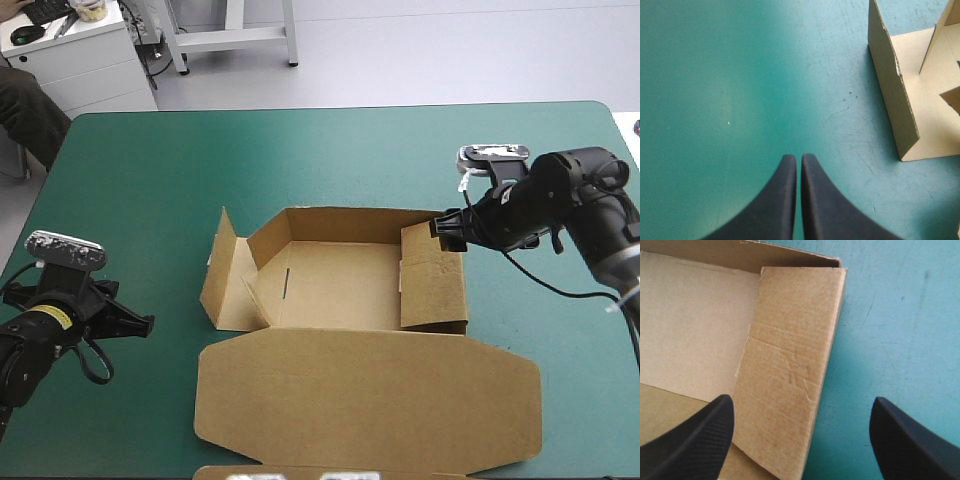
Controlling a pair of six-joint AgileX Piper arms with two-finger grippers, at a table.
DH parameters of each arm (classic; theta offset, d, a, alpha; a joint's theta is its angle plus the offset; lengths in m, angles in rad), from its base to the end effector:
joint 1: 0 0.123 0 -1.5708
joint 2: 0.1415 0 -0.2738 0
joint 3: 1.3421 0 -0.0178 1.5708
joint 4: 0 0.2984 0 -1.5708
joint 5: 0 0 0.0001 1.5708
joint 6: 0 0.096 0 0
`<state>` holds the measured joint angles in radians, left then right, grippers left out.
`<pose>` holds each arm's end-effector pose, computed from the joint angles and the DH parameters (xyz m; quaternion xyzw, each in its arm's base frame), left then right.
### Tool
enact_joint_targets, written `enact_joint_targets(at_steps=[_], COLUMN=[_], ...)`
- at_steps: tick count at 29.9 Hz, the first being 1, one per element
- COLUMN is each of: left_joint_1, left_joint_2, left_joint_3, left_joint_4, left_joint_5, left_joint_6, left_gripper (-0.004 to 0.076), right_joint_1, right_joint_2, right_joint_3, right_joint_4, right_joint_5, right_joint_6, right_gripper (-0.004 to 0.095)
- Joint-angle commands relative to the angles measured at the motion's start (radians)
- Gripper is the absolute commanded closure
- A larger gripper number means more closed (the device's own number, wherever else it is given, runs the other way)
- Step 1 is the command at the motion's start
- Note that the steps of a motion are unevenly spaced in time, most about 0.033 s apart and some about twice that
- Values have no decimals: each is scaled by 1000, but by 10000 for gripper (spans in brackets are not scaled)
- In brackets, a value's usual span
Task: Fold the box
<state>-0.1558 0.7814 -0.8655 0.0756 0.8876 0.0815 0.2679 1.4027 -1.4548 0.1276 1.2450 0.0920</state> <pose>0.1965 -0.0252 0.3468 0.1172 0.9019 0.0212 0.4151 0.3138 0.0982 0.3706 -0.0794 0.9679 0.1036 0.2149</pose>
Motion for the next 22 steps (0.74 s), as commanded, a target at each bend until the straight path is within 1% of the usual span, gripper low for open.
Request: enact_joint_targets(at_steps=[1,8,16,22], left_joint_1=[-1,-1,-1,-1], left_joint_2=[-7,-7,-7,-7], left_joint_3=[-24,-24,-24,-24], left_joint_4=[7,10,10,10], left_joint_5=[-37,-37,-41,-52], left_joint_6=[-8,-9,-11,-11], left_gripper=[711,711,711,711], right_joint_1=[-3,-3,-3,-3], right_joint_2=[48,178,241,275], right_joint_3=[-23,-23,-23,-23], right_joint_4=[-7,-16,8,13], right_joint_5=[-22,-26,-83,-90], right_joint_6=[-2,5,5,5], right_gripper=[211,211,217,268])
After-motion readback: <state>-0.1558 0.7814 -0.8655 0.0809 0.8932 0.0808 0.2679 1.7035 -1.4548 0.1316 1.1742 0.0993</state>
